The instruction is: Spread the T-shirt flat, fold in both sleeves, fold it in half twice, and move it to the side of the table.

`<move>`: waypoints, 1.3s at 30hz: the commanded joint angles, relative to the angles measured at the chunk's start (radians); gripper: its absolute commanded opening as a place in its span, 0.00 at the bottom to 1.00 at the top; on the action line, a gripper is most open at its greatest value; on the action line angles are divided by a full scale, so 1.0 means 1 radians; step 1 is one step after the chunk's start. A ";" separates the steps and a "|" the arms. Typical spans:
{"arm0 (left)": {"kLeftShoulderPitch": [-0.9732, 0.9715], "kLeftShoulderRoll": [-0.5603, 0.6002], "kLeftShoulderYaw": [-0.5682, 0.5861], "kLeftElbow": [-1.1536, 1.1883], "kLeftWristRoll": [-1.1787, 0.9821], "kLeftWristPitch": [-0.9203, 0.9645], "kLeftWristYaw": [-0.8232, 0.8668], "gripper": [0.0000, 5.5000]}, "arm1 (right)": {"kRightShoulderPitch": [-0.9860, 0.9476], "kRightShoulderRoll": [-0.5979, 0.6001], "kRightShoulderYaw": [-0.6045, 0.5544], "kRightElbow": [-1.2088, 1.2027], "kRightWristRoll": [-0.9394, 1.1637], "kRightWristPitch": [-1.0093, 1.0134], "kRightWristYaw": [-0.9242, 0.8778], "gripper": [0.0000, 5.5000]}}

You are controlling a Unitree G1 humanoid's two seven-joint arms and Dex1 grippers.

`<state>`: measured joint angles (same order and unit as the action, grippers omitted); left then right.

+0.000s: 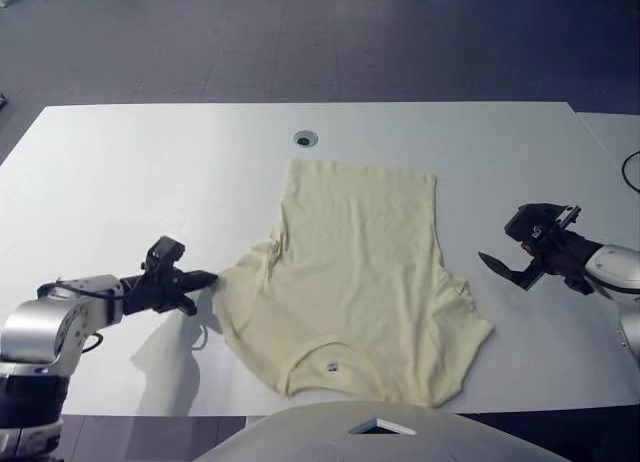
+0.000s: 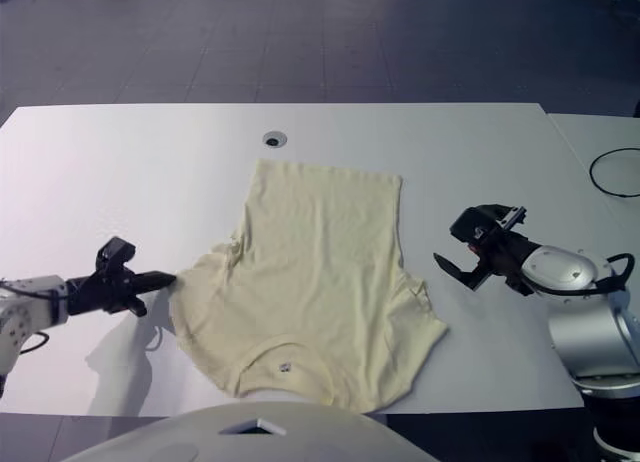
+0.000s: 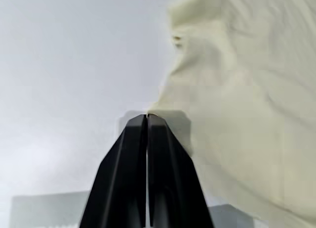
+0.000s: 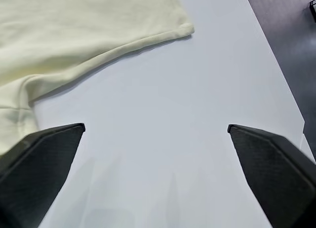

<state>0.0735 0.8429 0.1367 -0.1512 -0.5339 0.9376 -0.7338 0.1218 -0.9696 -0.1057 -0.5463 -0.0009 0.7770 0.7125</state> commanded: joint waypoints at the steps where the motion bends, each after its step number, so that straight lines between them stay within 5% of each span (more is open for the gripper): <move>1: -0.064 -0.001 -0.026 0.170 0.094 -0.005 0.065 0.00 | -0.035 -0.006 0.018 0.029 -0.008 -0.015 -0.004 0.98; 8: -0.143 0.012 0.005 0.291 0.131 -0.034 0.082 0.00 | -0.056 -0.001 0.028 0.047 -0.014 -0.019 -0.013 0.98; 17: -0.066 0.066 0.170 -0.072 0.048 0.186 0.107 0.00 | -0.059 0.013 0.052 0.048 -0.011 -0.024 -0.023 0.98; 27: -0.259 0.044 0.048 -0.245 -0.022 0.343 0.113 0.00 | 0.060 0.067 0.002 -0.085 -0.009 0.074 -0.091 0.98; 39: -0.219 -0.060 0.021 -0.448 -0.131 0.501 0.166 0.00 | 0.068 0.074 0.003 -0.104 -0.006 0.089 -0.107 0.98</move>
<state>-0.1508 0.8040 0.1727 -0.5718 -0.6540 1.4205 -0.5838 0.1811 -0.9043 -0.0889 -0.6391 -0.0096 0.8583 0.6133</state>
